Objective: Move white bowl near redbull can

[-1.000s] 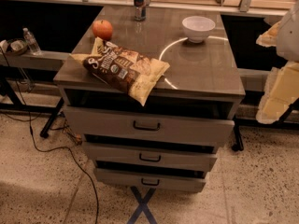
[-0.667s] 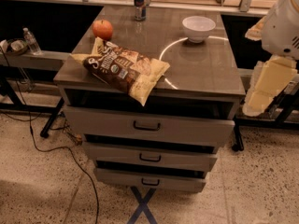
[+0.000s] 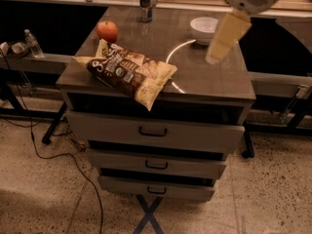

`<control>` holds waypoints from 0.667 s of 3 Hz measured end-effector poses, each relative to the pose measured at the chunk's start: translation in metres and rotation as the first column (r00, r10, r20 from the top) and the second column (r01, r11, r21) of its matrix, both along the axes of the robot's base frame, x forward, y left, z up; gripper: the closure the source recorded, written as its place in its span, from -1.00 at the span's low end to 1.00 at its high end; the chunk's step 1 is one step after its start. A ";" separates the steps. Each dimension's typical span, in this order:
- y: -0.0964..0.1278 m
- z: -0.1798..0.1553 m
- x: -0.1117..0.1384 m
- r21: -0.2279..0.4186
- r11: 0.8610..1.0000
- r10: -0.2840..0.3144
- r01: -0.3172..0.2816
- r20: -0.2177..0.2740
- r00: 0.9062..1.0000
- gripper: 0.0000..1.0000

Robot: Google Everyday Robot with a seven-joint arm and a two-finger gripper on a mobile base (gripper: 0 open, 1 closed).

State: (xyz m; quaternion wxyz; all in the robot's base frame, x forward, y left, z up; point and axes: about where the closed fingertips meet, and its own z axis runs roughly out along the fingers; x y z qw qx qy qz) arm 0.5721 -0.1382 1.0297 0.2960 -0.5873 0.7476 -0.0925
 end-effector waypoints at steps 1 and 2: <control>0.013 0.016 0.032 0.053 0.999 -0.015 0.012 0.053 0.998 -1.00; 0.015 0.019 0.035 0.059 0.998 -0.015 0.011 0.060 0.998 -1.00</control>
Offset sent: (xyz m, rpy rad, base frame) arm 0.0297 0.0120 0.0149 0.0486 -0.0497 -0.0123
